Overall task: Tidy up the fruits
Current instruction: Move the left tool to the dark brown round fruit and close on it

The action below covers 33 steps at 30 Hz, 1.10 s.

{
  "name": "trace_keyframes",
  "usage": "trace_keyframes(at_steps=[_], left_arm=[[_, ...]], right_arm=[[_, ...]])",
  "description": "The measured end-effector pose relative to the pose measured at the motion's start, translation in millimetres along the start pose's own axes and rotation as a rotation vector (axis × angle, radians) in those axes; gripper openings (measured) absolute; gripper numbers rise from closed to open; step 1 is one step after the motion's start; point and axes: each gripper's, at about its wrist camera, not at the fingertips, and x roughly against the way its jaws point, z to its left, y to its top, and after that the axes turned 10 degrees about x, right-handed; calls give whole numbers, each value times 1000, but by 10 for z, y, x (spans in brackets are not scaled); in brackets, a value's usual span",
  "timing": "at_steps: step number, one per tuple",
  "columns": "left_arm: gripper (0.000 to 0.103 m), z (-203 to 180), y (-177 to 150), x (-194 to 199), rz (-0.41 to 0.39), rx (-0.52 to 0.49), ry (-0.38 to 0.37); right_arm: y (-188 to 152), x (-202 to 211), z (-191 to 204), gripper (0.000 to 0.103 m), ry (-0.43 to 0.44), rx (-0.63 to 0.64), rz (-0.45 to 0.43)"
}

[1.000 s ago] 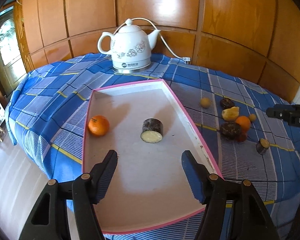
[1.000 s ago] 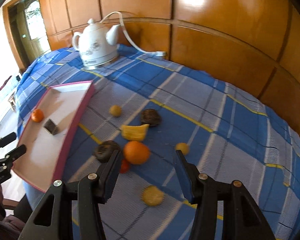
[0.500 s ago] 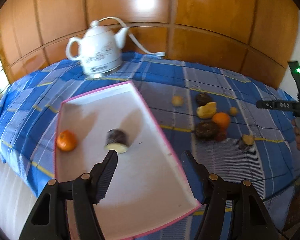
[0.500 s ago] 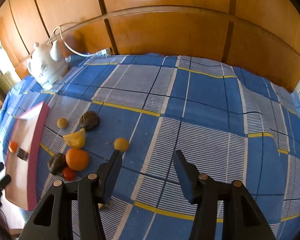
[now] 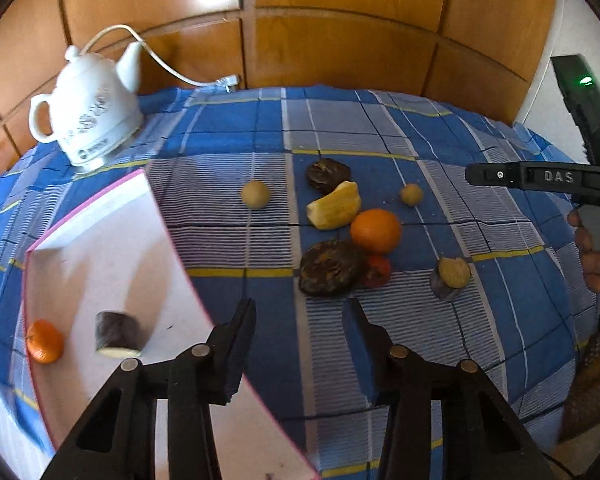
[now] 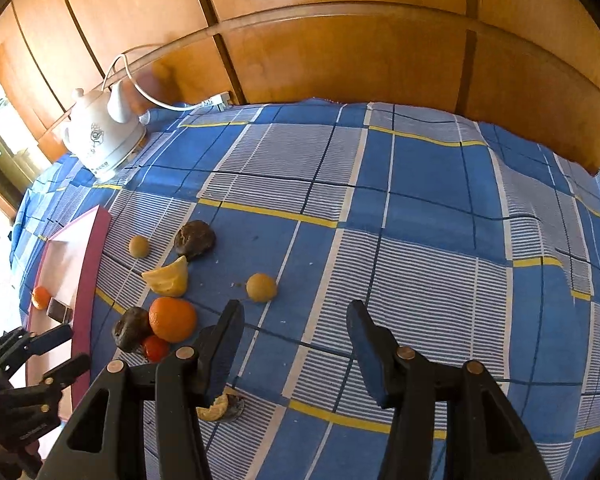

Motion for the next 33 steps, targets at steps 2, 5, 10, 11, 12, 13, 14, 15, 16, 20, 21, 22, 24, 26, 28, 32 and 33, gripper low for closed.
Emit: trace_keyframes(at_steps=[2, 5, 10, 11, 12, 13, 14, 15, 16, 20, 21, 22, 24, 26, 28, 32, 33], left_arm=[[46, -26, 60, -78, 18, -2, -12], [46, -68, 143, -201, 44, -4, -20], [52, -116, 232, -383, 73, 2, -35], [53, -117, 254, -408, 76, 9, -42], [55, -128, 274, -427, 76, 9, -46], [55, -141, 292, -443, 77, 6, -50], [55, -158, 309, -461, 80, 0, -56], [55, -171, 321, -483, 83, -4, -59], [55, -176, 328, -503, 88, -5, -62], [55, -177, 352, -570, 103, 18, -93], [56, -175, 360, -575, 107, 27, -107], [56, -173, 365, -582, 109, 35, -113], [56, -173, 365, -600, 106, 34, -111], [56, -153, 376, -625, 108, 48, -120], [56, -104, 394, -661, 118, 82, -136], [57, -15, 418, -708, 139, 134, -158], [58, -13, 416, -707, 140, 134, -160]], right_arm=[[2, 2, -1, 54, 3, -3, 1], [7, 0, -1, 54, 7, -7, 2], [15, 0, 1, 54, 12, -11, 3], [17, 1, 1, 54, 11, -11, 2], [20, 1, 3, 54, 12, -11, 1], [23, 1, 4, 54, 12, -10, 1], [21, -1, 3, 54, 11, -9, 1], [22, -2, 4, 54, 11, -10, 1], [23, -4, 4, 54, 11, -10, 1], [25, -11, 0, 54, 9, -12, 2], [24, -14, -2, 54, 9, -12, 3], [23, -17, -3, 54, 8, -12, 4], [22, -23, -4, 54, 9, -13, 6], [18, -26, 3, 54, 9, -11, 8], [15, -28, 9, 54, 6, -7, 9], [11, -35, -1, 54, 4, -10, 12], [11, -36, -4, 54, 4, -12, 12]])
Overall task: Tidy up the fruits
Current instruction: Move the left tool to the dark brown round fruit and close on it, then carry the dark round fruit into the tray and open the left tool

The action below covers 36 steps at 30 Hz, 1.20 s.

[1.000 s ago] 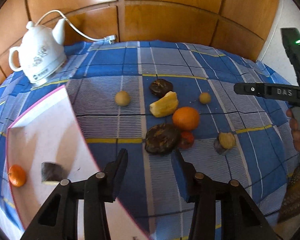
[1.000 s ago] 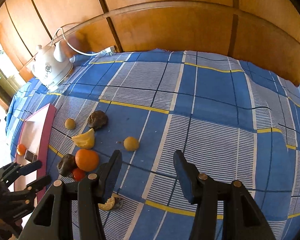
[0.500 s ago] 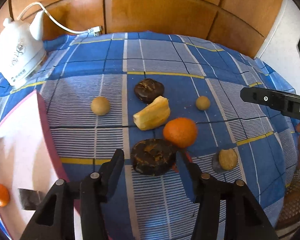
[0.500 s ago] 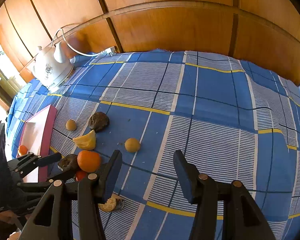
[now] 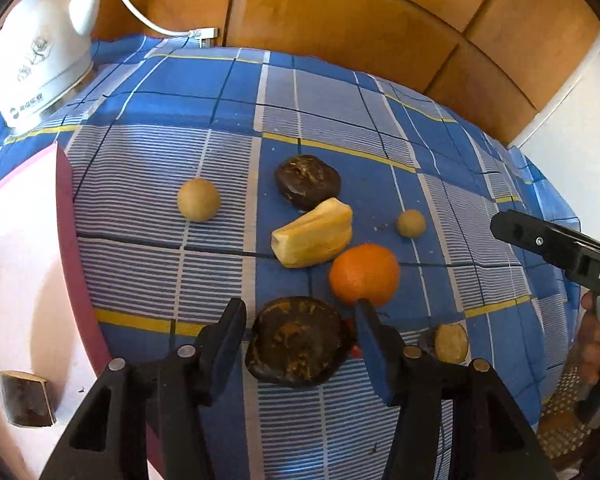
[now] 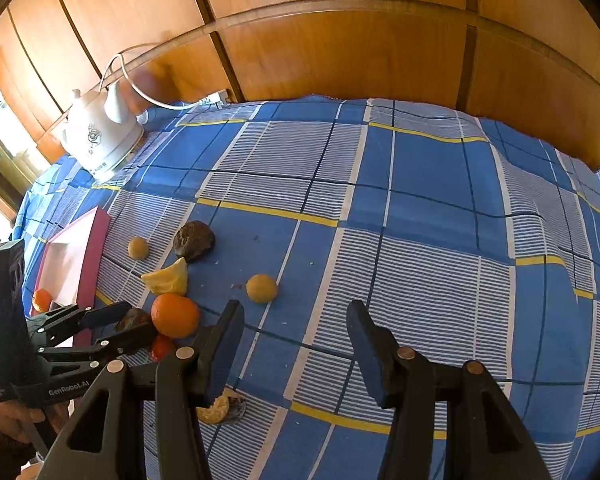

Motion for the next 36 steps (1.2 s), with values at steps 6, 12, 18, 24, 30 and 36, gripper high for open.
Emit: trace_keyframes(at_steps=[6, 12, 18, 24, 30, 36], left_arm=[[65, -10, -66, 27, 3, -41, 4], [50, 2, -89, 51, 5, -64, -19], [50, 96, -131, 147, -16, -1, -62], [50, 173, -219, 392, -74, 5, -52], [50, 264, -330, 617, -131, 20, -43], [50, 417, -423, 881, -191, 62, -46]], right_arm=[[-7, -10, 20, 54, 7, 6, 5], [-9, -36, 88, 54, 25, 41, 16], [-37, -62, 348, 54, 147, 155, 30], [-165, -120, 800, 47, 245, 335, 67], [-250, -278, 960, 46, 290, 350, 116], [-261, -410, 1011, 45, 295, 309, 138]])
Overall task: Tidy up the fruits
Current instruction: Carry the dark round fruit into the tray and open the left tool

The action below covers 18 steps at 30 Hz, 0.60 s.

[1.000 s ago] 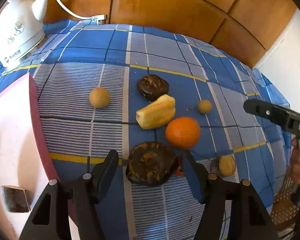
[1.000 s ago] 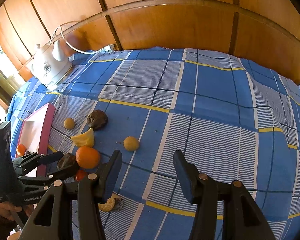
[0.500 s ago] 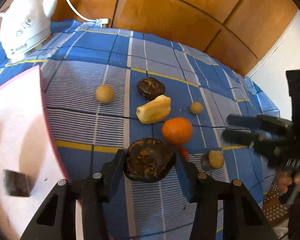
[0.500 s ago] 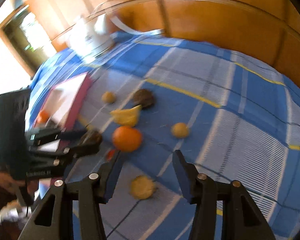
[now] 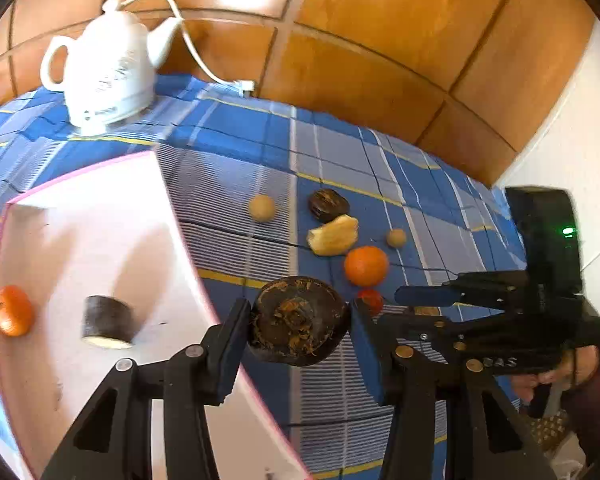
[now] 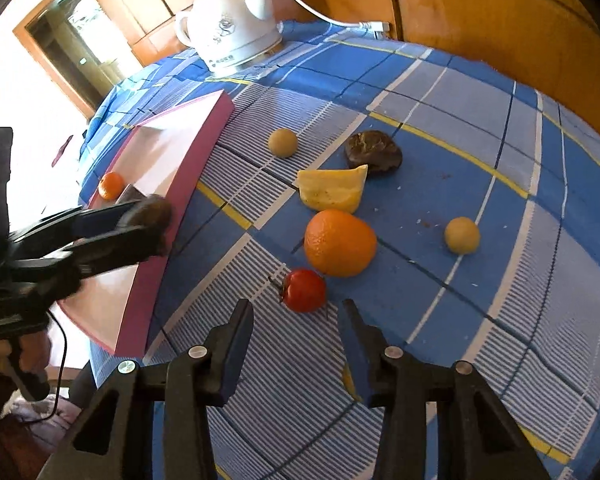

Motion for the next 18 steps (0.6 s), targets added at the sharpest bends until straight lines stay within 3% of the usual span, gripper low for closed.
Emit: trace_keyframes(at_steps=[5, 8, 11, 18], left_arm=[[50, 243, 108, 201, -59, 42, 40], [50, 482, 248, 283, -100, 101, 90], [50, 742, 408, 309, -149, 140, 180], [50, 1267, 614, 206, -154, 246, 311]], right_arm=[[17, -125, 4, 37, -17, -6, 26], [25, -169, 12, 26, -28, 4, 30], [22, -168, 32, 25, -43, 17, 26], [16, -170, 79, 24, -50, 50, 25]])
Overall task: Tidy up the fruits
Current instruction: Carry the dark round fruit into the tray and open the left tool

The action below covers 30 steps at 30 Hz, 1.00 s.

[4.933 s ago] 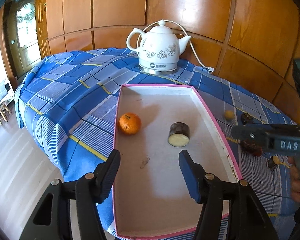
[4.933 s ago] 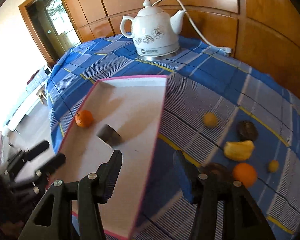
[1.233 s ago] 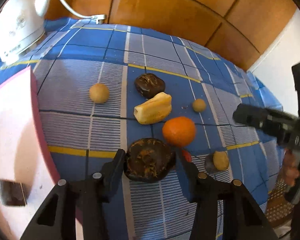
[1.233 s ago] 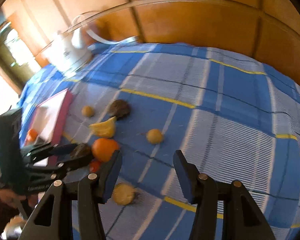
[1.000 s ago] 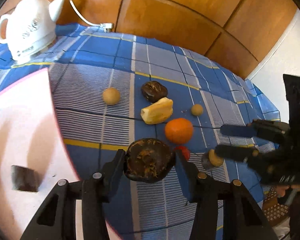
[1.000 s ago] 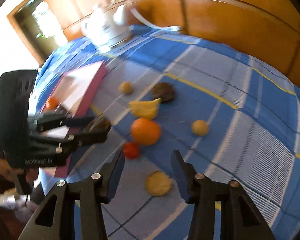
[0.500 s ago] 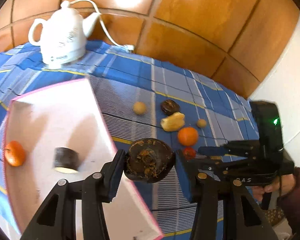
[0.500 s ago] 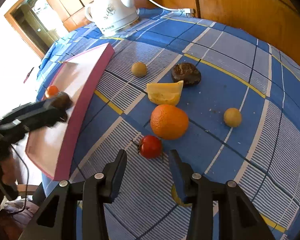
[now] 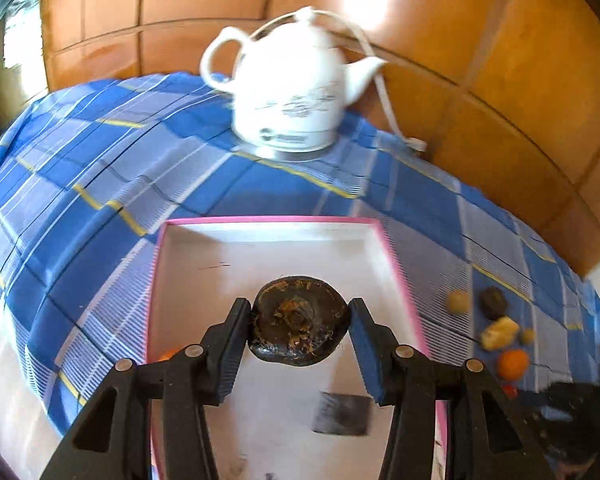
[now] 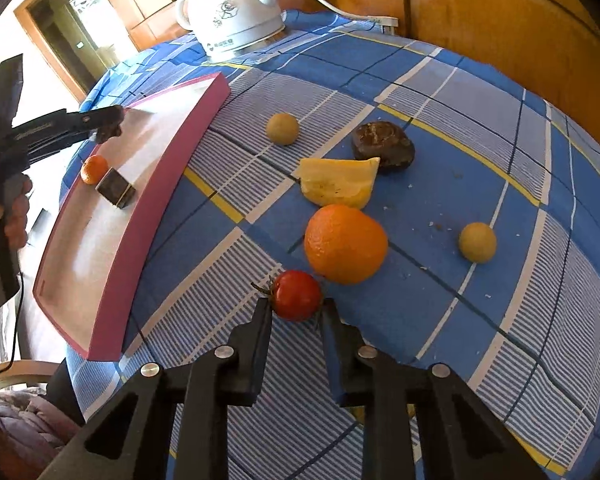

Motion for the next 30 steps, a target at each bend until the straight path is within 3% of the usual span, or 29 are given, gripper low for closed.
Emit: trace_keyframes(at_steps=[8, 12, 23, 30], left_arm=[[50, 17, -58, -70, -19, -12, 75], [57, -20, -95, 0, -47, -15, 118], [64, -322, -448, 453, -146, -111, 109], [67, -482, -601, 577, -152, -152, 77]], right_arm=[[5, 7, -37, 24, -10, 6, -2], [9, -2, -18, 24, -14, 19, -1], [-9, -10, 4, 24, -16, 27, -1], [-3, -20, 33, 24, -24, 38, 0]])
